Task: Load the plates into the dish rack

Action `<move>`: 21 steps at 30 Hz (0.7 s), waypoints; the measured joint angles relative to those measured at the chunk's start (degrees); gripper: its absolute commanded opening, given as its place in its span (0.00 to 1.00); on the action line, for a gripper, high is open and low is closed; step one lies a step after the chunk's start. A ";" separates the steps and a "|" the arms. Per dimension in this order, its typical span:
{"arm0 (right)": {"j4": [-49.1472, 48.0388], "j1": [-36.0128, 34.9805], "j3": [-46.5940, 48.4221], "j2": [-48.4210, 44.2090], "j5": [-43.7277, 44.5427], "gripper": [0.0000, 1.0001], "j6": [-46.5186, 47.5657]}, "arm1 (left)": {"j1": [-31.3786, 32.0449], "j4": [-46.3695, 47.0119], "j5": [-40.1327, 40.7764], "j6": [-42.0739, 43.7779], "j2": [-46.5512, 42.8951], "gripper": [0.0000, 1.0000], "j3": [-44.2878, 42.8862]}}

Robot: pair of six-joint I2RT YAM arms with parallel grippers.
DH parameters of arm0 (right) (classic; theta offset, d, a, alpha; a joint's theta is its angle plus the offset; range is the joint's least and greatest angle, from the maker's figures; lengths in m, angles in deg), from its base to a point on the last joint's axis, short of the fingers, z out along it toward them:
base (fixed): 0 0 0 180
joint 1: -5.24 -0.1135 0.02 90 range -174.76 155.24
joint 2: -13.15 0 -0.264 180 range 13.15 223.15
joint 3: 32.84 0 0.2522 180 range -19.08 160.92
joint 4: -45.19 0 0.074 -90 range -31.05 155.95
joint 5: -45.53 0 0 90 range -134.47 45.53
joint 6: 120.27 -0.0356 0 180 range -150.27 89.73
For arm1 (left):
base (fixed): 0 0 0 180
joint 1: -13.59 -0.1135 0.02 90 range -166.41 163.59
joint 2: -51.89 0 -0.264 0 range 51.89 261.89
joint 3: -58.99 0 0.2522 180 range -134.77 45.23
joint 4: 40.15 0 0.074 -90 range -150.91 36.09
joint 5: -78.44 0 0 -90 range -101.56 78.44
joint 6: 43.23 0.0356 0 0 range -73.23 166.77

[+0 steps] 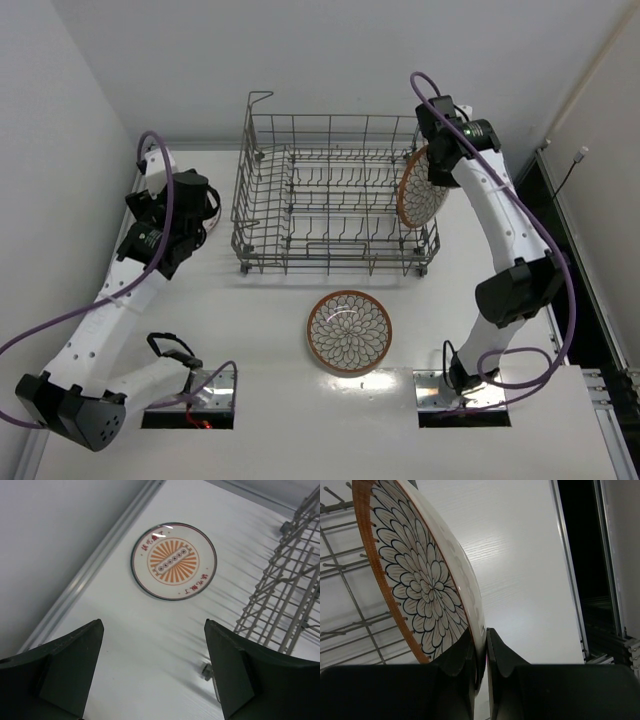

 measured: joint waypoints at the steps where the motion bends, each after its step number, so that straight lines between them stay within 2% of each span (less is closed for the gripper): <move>1: -0.15 -0.04 0.00 0.44 0.57 0.00 0.15 | 0.02 -0.07 0.70 0.22 -0.37 0.80 0.15; 12: -3.93 -1.20 0.24 5.14 4.98 0.00 3.61 | 0.04 -0.46 2.49 1.29 -2.10 0.80 2.84; 21: -4.55 -8.59 0.35 9.03 11.82 0.00 4.33 | 0.04 -0.42 2.21 1.27 -2.14 0.80 3.85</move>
